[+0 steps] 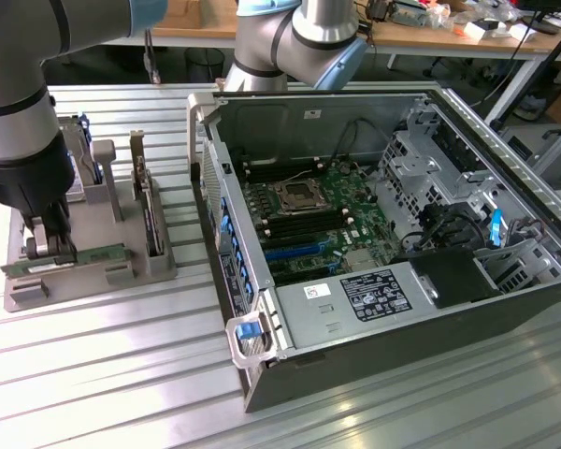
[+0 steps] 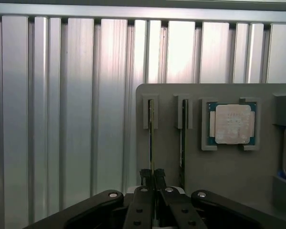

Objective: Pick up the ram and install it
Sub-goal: 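Pick up the ram and move it above insertion slot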

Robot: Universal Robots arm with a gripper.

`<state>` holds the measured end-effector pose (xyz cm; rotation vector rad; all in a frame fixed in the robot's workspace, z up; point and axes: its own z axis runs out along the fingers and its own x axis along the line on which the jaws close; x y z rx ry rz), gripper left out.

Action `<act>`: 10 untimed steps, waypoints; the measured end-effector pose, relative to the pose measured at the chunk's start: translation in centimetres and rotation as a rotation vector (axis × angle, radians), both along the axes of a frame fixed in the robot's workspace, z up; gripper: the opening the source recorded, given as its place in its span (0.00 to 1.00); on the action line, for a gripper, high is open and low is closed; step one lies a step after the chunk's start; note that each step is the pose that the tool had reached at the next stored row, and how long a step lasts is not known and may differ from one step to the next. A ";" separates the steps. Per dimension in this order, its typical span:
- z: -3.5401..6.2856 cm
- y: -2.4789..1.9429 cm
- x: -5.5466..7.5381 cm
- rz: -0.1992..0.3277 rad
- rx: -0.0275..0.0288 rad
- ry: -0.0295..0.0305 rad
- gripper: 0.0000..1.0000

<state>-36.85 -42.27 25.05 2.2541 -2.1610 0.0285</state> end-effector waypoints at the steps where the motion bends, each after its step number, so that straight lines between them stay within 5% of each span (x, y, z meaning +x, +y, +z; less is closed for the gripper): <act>1: 0.10 0.00 0.0 0.000 0.0000 0.0000 0.12; 10: 0.85 0.00 0.0 0.000 0.0000 -0.0001 0.12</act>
